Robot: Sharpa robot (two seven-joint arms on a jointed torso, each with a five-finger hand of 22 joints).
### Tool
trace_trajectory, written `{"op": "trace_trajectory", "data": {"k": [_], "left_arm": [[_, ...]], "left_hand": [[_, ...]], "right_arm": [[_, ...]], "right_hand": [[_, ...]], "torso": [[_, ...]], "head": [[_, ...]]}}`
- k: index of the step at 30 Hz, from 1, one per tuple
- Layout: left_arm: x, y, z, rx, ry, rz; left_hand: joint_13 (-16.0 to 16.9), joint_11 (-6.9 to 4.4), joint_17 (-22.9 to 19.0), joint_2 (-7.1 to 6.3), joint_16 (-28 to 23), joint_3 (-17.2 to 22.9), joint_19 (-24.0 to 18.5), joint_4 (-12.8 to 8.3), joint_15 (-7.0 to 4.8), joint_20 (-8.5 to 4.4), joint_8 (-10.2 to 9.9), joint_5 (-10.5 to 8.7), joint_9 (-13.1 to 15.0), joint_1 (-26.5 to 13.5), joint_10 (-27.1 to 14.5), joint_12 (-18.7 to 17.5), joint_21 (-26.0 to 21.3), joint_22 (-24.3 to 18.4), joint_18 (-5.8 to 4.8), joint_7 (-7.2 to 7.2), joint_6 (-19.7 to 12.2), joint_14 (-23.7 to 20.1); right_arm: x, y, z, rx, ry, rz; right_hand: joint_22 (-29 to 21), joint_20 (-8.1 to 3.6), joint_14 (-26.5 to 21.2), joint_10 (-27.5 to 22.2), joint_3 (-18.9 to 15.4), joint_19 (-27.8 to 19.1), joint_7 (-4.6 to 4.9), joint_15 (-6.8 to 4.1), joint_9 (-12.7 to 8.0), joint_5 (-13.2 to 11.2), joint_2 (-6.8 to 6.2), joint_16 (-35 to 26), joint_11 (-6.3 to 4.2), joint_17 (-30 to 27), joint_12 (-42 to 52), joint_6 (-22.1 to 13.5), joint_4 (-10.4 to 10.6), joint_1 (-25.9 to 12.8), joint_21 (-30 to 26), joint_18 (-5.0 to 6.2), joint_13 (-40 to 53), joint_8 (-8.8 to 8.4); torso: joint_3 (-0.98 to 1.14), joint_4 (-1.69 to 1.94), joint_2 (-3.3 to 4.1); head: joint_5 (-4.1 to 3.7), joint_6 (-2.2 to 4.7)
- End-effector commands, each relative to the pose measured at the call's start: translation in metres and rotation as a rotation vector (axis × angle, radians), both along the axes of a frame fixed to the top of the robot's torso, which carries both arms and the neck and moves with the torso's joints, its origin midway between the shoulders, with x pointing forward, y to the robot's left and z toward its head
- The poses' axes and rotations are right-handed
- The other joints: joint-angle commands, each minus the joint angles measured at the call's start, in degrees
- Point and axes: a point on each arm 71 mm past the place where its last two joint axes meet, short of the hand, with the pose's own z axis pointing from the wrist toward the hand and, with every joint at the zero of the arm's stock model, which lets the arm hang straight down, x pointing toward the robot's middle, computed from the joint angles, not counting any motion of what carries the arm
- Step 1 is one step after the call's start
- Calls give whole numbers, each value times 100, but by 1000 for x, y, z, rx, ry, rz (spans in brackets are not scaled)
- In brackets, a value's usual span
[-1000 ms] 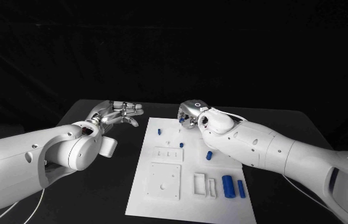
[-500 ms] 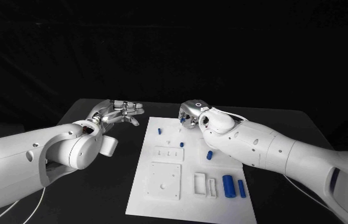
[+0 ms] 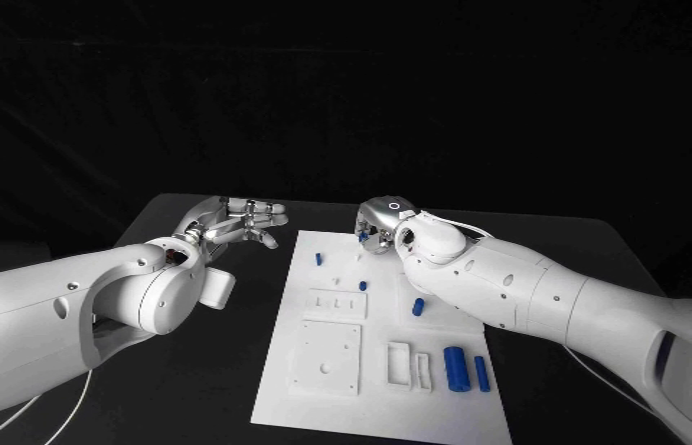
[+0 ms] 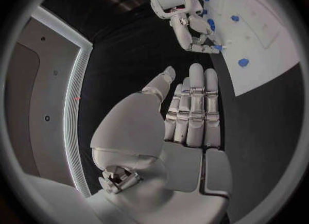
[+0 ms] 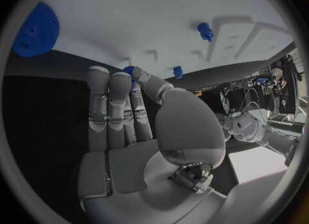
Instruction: Assemble the parts on the task board
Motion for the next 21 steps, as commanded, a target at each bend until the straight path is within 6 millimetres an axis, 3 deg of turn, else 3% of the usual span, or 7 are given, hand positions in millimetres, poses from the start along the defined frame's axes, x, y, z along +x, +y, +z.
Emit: {"op": "trace_trajectory", "data": {"k": [1, 21], "left_arm": [[0, -3, 2, -2, -7, -17], [0, -2, 2, -1, -7, -16]], "left_hand": [[7, 1, -5, -9, 19, -29, -7, 5, 6, 19, -4, 23, 5, -8, -25, -17, 30, -5, 111, -7, -24, -41], [7, 4, -17, -6, 27, -33, -15, 1, 7, 20, -5, 24, 4, 2, -35, -16, 51, -19, 114, -6, -21, -44]], "right_arm": [[0, 1, -5, -30, 23, 2], [0, -2, -8, -62, 49, -8]], "right_hand": [[10, 8, -15, 107, 6, 56, 19, -41, 6, 21, 60, -39, -86, -3, 10, 22, -34, 29, -48, 61, 5, 19], [78, 12, -17, 74, -42, 73, 25, -36, -1, 64, 50, -59, -78, -9, 10, 5, -38, 15, -144, 61, 5, 21]], "torso": [[-5, -4, 8], [-3, -9, 13]], "head": [[9, 4], [23, -8]]}}
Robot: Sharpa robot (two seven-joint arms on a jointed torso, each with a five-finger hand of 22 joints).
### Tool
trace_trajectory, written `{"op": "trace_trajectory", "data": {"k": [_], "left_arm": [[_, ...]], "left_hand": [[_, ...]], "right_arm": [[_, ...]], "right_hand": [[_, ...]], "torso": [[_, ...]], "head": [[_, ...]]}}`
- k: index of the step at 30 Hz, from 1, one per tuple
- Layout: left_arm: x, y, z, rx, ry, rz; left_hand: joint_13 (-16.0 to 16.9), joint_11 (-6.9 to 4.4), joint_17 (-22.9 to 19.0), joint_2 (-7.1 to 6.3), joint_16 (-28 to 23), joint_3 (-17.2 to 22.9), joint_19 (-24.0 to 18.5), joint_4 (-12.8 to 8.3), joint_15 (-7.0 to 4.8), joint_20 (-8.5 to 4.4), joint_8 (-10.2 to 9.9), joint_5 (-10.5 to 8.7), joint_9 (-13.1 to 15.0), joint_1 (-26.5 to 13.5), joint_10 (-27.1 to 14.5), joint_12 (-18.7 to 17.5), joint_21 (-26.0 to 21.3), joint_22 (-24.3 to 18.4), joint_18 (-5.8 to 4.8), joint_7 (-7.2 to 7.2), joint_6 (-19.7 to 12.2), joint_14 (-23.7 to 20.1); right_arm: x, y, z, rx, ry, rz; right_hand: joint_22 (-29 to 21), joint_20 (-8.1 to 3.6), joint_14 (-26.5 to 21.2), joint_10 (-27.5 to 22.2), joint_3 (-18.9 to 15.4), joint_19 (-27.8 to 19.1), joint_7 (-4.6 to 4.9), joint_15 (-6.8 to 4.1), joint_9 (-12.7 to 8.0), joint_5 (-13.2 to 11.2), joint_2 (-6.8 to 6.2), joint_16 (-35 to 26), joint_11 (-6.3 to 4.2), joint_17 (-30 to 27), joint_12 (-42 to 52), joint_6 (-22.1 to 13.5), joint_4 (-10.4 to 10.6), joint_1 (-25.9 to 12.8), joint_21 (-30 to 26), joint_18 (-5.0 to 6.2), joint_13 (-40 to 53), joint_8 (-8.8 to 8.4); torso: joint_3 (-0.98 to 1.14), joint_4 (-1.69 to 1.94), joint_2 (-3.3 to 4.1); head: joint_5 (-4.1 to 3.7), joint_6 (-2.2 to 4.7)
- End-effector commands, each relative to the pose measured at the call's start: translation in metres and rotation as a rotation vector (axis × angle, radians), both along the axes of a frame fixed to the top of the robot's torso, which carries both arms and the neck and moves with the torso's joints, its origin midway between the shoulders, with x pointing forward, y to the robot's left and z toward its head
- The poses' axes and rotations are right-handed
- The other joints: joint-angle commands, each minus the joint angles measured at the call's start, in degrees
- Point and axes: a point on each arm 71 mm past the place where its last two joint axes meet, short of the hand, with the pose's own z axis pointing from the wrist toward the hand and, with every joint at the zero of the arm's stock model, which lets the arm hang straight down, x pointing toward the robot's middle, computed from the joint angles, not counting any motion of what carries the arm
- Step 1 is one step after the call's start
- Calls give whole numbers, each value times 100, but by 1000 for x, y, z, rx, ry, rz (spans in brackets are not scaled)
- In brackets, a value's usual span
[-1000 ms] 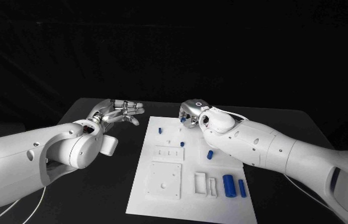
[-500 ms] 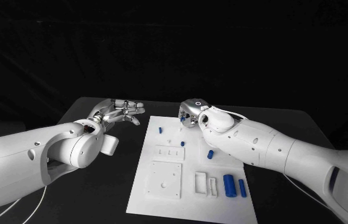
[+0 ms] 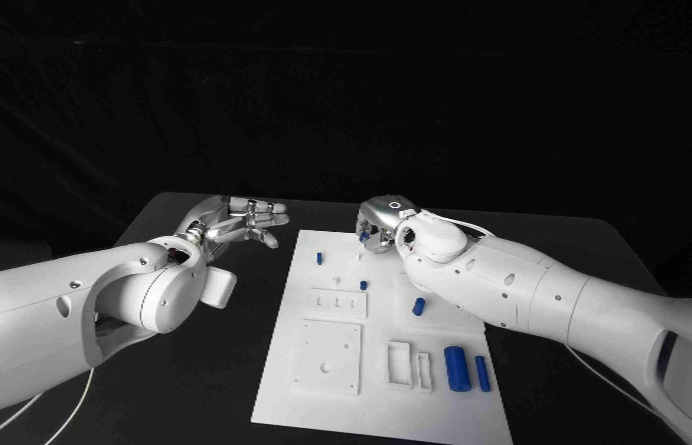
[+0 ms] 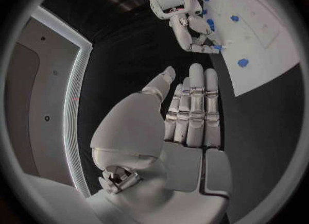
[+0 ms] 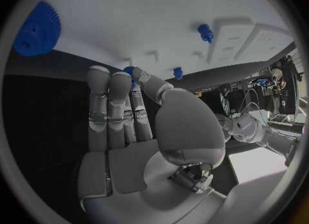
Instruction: Assemble the parts on the task board
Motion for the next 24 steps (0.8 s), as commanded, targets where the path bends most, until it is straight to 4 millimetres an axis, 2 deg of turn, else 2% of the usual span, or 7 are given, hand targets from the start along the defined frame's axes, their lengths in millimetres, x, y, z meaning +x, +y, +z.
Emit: {"op": "trace_trajectory", "data": {"k": [1, 9, 24], "left_arm": [[0, -2, 2, -3, -7, -16], [0, -1, 2, -2, -7, -12], [0, 0, 2, -1, -7, -9]], "left_hand": [[8, 4, -5, -6, 27, -33, -15, 1, 7, 20, -5, 24, 5, 3, -35, -16, 6, -5, 114, -6, -21, -44], [8, 4, -5, -6, 27, -33, -15, 1, 7, 20, -5, 24, 5, 3, -35, -16, 6, -5, 114, -6, -21, -44], [8, 11, -14, -8, 29, -40, -24, -2, 10, 23, -4, 25, 5, 6, -59, -17, 22, -19, 116, -6, -17, -47]], "right_arm": [[-1, -3, -9, -48, 42, -10], [-2, -4, -7, -37, 18, -11], [-3, -3, -6, -30, 6, -9]], "right_hand": [[27, -8, -13, 74, -26, 54, 24, -33, 3, 30, 34, -28, -78, -9, 32, 8, -22, -1, -33, 64, 6, 36], [73, -20, -13, 96, -25, 75, 15, -44, 4, 126, 9, -25, -85, -1, 32, 31, -29, -17, -59, 66, 6, 37], [115, -21, -12, 102, -91, 92, 13, -45, 3, 130, -11, -25, -90, 6, 32, 42, -20, -11, -117, 69, 6, 35]], "torso": [[2, 1, 4], [-2, 0, 8], [-5, -2, 16]], "head": [[4, 3], [18, 12], [13, 26]]}}
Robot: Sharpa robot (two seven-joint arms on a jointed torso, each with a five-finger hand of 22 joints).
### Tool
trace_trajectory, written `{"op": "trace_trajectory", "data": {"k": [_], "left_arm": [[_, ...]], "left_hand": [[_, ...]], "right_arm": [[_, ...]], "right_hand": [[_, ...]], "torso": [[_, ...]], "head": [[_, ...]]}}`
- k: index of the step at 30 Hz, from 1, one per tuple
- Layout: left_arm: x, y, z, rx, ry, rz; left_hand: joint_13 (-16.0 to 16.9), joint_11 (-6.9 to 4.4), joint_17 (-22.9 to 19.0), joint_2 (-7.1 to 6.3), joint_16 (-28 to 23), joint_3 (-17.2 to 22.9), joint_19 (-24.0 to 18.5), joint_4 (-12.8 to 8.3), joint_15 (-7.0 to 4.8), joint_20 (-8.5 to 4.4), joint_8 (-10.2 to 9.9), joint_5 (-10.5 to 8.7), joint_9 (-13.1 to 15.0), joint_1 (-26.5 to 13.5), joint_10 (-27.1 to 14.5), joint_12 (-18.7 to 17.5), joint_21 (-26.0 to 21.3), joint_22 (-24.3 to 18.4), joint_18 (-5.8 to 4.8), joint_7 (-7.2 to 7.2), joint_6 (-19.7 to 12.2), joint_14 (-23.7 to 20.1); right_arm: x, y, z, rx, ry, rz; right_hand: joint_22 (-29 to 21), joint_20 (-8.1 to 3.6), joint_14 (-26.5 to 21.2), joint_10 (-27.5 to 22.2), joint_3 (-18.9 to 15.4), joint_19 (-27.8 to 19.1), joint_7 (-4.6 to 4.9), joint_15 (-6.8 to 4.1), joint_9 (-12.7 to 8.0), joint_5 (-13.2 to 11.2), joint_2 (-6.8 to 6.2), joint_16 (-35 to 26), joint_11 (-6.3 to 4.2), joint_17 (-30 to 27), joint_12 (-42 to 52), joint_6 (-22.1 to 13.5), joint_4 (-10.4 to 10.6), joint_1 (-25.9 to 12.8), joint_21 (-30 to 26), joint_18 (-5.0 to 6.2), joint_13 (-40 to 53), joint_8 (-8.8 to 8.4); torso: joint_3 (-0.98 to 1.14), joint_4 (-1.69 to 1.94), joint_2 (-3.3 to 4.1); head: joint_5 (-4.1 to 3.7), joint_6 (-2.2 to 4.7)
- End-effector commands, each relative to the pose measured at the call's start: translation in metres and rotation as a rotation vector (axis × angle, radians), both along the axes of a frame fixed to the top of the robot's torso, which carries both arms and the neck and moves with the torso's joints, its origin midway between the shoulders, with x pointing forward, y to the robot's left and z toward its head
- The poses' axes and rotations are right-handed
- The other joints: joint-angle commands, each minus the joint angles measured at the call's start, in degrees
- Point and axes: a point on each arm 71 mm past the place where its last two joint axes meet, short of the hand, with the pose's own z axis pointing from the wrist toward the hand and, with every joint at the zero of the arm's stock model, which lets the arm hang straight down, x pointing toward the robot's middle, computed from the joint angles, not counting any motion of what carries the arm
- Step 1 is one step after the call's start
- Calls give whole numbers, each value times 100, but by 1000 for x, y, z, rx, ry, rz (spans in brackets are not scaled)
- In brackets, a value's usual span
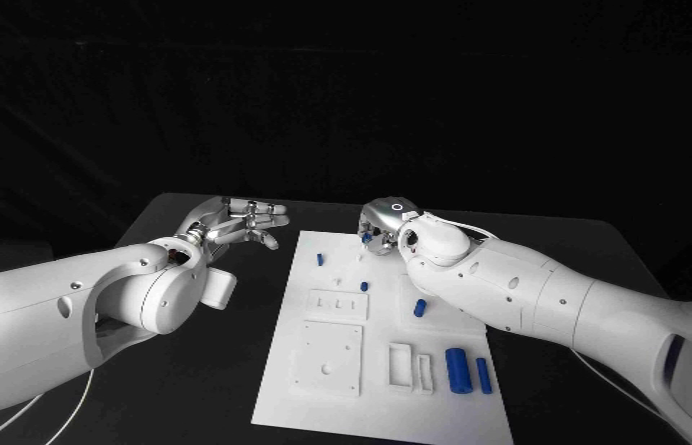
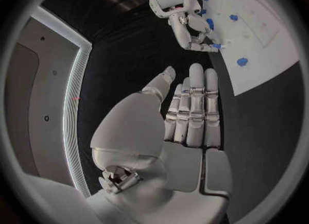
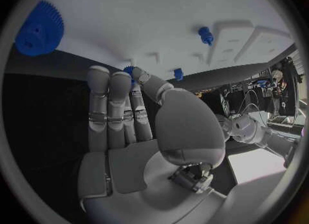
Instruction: Assemble the parts on the task board
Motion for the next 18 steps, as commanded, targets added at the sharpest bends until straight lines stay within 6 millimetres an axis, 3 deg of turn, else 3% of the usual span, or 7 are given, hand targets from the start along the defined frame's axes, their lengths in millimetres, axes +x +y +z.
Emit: {"op": "trace_trajectory", "data": {"k": [1, 18], "left_arm": [[0, -2, 2, -2, -8, -13], [0, -3, 3, -1, -9, -15]], "left_hand": [[7, -10, -9, -8, 29, -40, -24, -2, 10, 23, -4, 25, 5, 6, -39, -17, 22, -5, 116, -6, -17, -48], [7, -10, -9, -8, 29, -40, -24, -2, 10, 23, -4, 25, 5, 6, -39, -17, 22, -5, 116, -6, -17, -48]], "right_arm": [[-1, -1, -6, -26, 19, -8], [0, 3, -9, -24, 29, -2]], "right_hand": [[9, -20, -2, 100, -46, 94, 5, -34, 8, 25, -14, -26, -89, 7, 10, 51, 6, -14, -21, 87, 9, 18], [57, 18, 4, 7, -104, 113, 27, 4, -12, 2, -29, -32, -59, 6, 8, -32, 29, 3, -117, 118, 7, 16]], "torso": [[-1, 0, 7], [-12, 15, 4]], "head": [[-4, 2], [-13, 4]]}}
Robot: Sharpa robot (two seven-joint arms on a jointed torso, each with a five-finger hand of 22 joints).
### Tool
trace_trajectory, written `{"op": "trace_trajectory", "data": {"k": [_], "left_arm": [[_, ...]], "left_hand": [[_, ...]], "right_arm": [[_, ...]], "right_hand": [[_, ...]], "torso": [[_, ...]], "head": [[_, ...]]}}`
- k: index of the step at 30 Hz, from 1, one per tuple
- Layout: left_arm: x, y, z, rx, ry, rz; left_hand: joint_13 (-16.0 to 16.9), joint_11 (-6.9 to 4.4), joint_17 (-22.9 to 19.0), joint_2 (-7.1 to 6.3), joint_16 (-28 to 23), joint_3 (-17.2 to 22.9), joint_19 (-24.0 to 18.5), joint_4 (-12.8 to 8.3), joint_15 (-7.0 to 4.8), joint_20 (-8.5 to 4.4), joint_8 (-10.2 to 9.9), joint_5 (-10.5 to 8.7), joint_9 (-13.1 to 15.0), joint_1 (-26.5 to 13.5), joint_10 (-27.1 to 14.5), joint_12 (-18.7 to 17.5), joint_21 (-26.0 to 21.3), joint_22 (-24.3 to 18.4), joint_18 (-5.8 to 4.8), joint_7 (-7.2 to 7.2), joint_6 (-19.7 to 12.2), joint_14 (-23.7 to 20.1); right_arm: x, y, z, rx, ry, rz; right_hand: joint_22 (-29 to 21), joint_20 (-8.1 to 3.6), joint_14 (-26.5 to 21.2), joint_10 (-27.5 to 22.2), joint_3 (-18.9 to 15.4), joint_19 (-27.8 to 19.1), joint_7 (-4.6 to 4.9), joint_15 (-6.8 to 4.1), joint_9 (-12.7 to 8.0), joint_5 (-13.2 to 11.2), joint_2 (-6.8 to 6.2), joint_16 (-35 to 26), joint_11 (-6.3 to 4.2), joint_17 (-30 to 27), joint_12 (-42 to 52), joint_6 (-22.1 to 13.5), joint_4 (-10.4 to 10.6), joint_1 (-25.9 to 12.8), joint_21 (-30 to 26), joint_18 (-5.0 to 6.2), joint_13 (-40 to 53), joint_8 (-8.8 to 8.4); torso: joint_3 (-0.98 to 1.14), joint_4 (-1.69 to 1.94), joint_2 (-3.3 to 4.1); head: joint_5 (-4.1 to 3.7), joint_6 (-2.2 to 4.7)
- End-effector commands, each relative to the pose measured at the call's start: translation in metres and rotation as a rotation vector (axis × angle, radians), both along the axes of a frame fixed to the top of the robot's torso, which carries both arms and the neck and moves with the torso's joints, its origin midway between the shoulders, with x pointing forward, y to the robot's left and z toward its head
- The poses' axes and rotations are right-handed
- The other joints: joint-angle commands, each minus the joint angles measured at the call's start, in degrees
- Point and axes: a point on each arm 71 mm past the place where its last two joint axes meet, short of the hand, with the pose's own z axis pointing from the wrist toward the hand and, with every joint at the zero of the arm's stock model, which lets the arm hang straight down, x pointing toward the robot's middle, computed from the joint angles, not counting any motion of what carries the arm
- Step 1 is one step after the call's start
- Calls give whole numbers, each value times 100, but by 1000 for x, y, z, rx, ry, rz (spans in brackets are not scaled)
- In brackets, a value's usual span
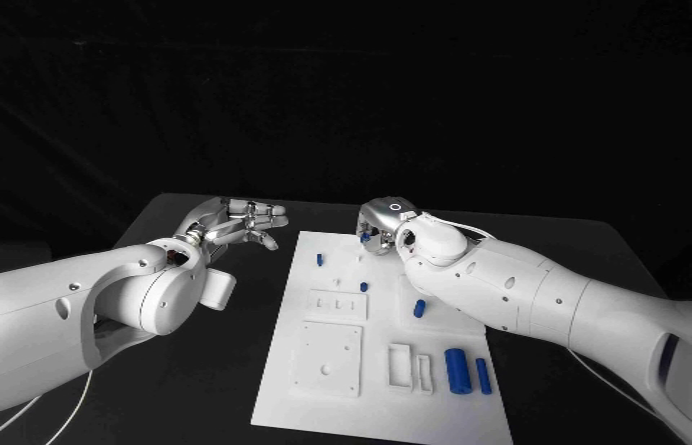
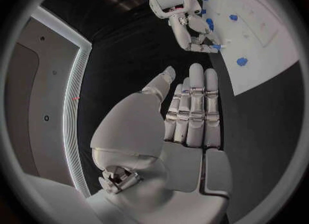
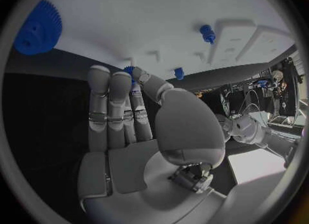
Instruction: Assemble the parts on the task board
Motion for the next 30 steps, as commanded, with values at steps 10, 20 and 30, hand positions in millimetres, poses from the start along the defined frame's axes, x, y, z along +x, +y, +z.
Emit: {"op": "trace_trajectory", "data": {"k": [10, 20, 30], "left_arm": [[0, -2, 3, -1, -9, -14], [0, -2, 4, 0, -9, -14], [0, -2, 4, 0, -10, -12]], "left_hand": [[8, -9, -10, -8, 29, -40, -24, -2, 10, 23, -4, 25, 5, 6, -39, -17, 22, -6, 116, -6, -17, -48], [8, -7, -18, -10, 27, -53, -31, -3, 12, 26, -5, 23, 5, 9, -47, -16, 37, -24, 117, -3, -26, -53], [8, -7, -18, -10, 27, -53, -31, -3, 12, 26, -5, 23, 5, 9, -47, -16, 37, -24, 117, -3, -26, -53]], "right_arm": [[-1, 2, -11, -32, 42, 2], [-1, -1, -13, -43, 55, -2], [-3, -4, -9, -30, 10, -10]], "right_hand": [[22, 28, 3, -23, -32, 116, 32, 17, -9, -2, -41, -34, -49, 5, 7, -57, -2, 4, -59, 70, 4, 16], [36, 37, 5, -34, -55, 120, 34, 22, -9, -4, -51, -35, -46, 2, 7, -63, 2, -5, -84, 76, 4, 18], [89, 20, 6, 21, -97, 148, 17, -1, -1, 29, -69, -24, -66, 8, 9, -12, -3, 6, -73, 68, 5, 23]], "torso": [[-6, -4, -1], [-1, -12, 6], [1, -5, 3]], "head": [[13, -10], [18, -11], [20, -7]]}}
